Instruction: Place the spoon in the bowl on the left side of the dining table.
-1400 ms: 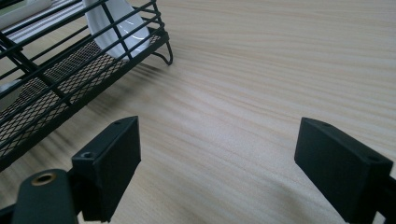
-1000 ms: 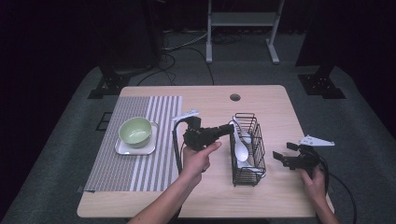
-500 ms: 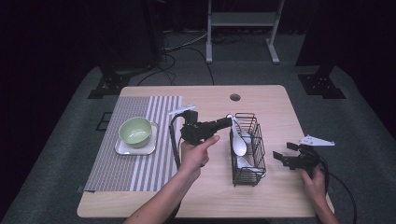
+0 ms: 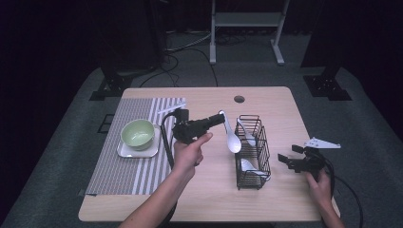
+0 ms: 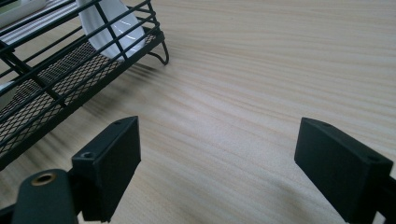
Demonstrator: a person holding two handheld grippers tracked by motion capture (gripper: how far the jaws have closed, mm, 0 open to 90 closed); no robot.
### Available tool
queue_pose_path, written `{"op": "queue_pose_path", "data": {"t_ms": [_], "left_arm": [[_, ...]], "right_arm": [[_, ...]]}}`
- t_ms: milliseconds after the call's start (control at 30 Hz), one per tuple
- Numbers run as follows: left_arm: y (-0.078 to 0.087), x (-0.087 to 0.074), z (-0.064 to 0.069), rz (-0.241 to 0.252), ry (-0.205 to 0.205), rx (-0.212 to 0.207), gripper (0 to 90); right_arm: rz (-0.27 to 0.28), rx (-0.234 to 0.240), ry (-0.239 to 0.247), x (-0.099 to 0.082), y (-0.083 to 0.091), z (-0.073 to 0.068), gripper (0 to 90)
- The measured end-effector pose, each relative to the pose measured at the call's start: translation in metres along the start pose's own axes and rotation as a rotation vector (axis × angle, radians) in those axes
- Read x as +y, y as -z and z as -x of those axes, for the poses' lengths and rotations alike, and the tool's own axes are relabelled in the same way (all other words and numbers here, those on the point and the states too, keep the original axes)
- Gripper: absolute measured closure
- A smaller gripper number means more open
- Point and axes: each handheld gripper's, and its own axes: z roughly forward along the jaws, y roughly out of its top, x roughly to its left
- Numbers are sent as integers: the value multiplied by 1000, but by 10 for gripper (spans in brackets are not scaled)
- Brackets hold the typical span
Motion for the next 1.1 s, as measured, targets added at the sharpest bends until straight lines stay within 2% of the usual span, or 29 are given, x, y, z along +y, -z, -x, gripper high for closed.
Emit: {"op": "queue_pose_path", "data": {"t_ms": [267, 500, 900, 1100], "left_arm": [[15, 6, -7, 30, 6, 27, 859], [25, 8, -16, 51, 23, 54, 858], [45, 11, -33, 80, 29, 109, 858], [56, 11, -45, 101, 58, 134, 858]], "right_arm": [[-1, -3, -2, 0, 0, 0, 134], [-2, -4, -5, 0, 0, 0, 134], [-2, -5, -6, 0, 0, 0, 134], [-2, -6, -5, 0, 0, 0, 134]]}}
